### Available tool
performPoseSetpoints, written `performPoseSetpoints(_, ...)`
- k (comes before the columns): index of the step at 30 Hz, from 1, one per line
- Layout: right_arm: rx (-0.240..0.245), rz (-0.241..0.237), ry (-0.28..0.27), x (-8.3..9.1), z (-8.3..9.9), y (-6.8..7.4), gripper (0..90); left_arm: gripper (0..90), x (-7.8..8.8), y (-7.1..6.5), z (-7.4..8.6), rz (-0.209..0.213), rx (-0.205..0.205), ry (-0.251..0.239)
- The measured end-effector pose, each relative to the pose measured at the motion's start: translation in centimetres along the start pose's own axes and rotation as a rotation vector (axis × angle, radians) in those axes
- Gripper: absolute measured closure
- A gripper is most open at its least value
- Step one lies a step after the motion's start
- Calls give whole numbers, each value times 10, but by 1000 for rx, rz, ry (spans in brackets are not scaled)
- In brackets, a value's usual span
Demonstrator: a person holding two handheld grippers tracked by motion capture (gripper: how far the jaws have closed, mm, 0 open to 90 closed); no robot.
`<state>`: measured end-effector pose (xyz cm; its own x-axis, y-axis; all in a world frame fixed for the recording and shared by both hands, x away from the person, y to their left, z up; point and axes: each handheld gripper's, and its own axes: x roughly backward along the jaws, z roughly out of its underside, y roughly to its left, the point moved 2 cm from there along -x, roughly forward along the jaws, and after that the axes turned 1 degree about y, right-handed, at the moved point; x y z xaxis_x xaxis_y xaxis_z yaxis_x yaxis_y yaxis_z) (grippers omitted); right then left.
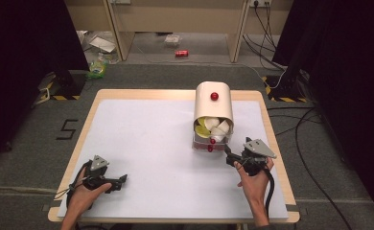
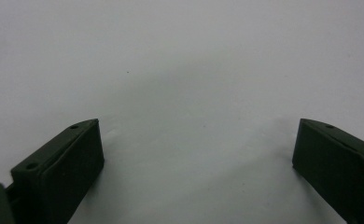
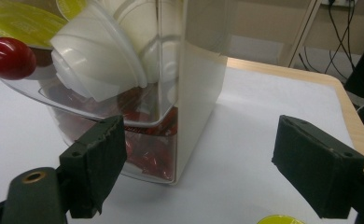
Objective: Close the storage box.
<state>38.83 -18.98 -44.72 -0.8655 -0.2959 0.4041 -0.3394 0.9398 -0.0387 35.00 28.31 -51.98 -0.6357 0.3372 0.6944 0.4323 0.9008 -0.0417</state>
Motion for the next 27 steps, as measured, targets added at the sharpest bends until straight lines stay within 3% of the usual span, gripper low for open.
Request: performPoseSetpoints(27,-4,44,-16,-12,-6,-4,189,11,0,0,0,0,0,0)
